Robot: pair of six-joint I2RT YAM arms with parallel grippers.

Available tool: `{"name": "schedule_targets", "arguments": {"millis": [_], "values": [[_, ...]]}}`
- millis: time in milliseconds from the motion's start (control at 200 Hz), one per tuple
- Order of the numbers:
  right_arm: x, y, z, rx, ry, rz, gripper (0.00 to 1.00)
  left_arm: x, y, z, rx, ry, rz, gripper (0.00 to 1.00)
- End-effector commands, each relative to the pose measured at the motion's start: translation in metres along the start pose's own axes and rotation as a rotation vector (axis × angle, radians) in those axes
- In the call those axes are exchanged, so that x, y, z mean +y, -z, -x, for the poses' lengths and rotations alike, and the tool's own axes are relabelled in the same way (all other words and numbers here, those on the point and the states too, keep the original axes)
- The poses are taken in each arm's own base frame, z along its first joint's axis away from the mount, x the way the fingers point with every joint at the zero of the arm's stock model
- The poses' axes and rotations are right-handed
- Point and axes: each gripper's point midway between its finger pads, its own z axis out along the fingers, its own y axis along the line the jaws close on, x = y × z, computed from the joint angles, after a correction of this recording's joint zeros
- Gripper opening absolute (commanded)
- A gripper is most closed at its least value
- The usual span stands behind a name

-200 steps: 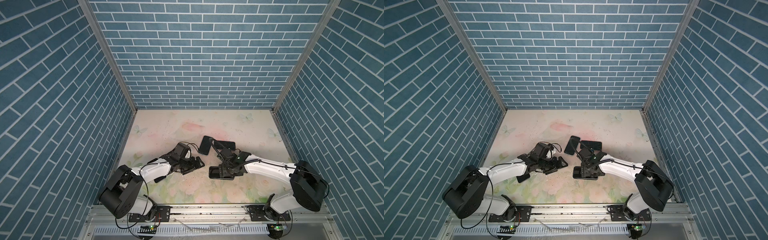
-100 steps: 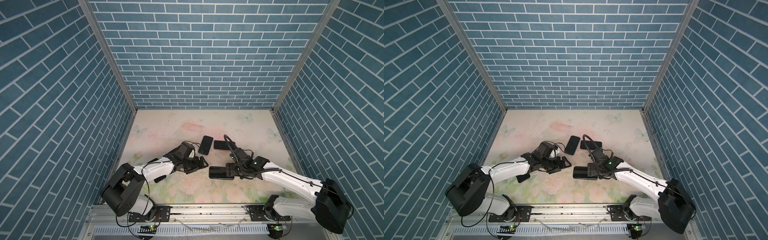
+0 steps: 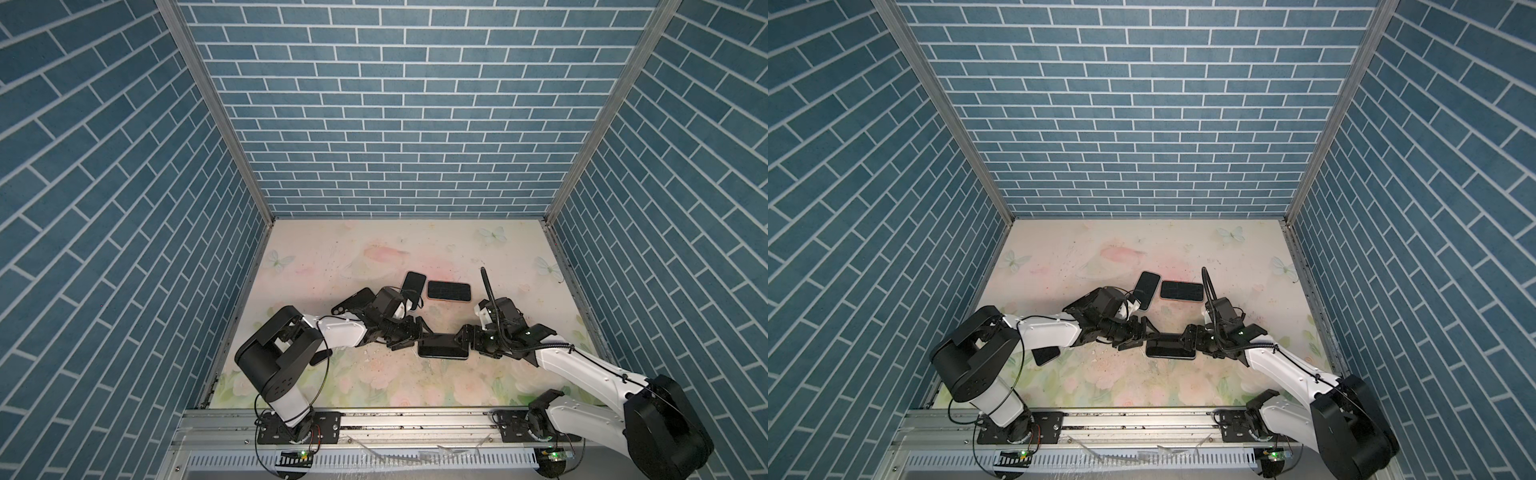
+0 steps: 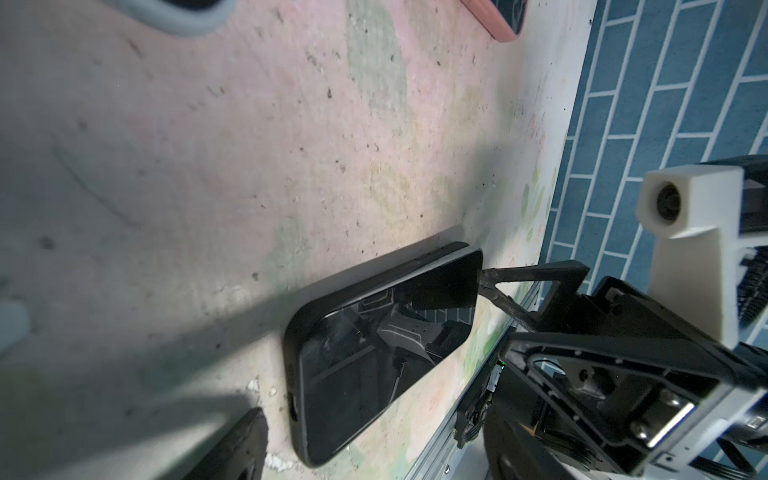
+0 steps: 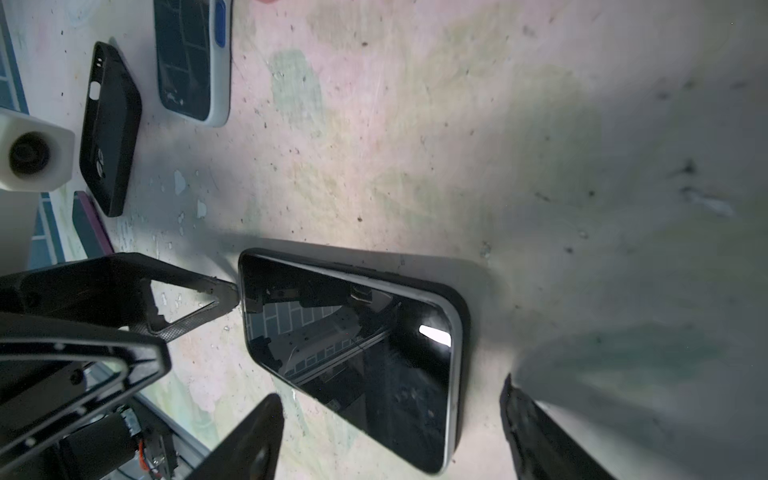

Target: Put the phone into the phone case

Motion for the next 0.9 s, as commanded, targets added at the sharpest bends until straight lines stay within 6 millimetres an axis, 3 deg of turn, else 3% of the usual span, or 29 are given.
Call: {"name": "schedule_targets", "arguments": {"millis": [0, 220, 235, 290, 565, 725, 895], "values": [[0.013, -0.007, -0.004, 0.043, 0.015, 0.102, 0.84, -0.012, -0.004, 0.001, -0.015, -0.008, -0.046, 0.83], [0.024, -0.015, -0.008, 0.076, 0.016, 0.208, 0.82, -0.018, -0.012, -0.003, -0.013, 0.003, -0.083, 0.81], [0.025, -0.015, -0.008, 0.076, 0.017, 0.218, 0.82, -0.009, -0.012, -0.008, -0.003, 0.015, -0.07, 0.81], [0.031, -0.013, -0.007, 0.064, 0.029, 0.263, 0.81, -0.007, -0.012, -0.01, -0.001, 0.021, -0.069, 0.81], [0.06, 0.022, 0.007, -0.083, 0.088, 0.486, 0.75, 0.011, -0.012, -0.02, 0.014, 0.042, -0.034, 0.8], [0.063, 0.038, 0.012, -0.132, 0.103, 0.522, 0.73, 0.019, -0.014, -0.023, 0.019, 0.056, -0.018, 0.8], [0.06, 0.039, 0.015, -0.147, 0.096, 0.528, 0.69, 0.021, -0.013, -0.023, 0.02, 0.057, -0.009, 0.78]]}}
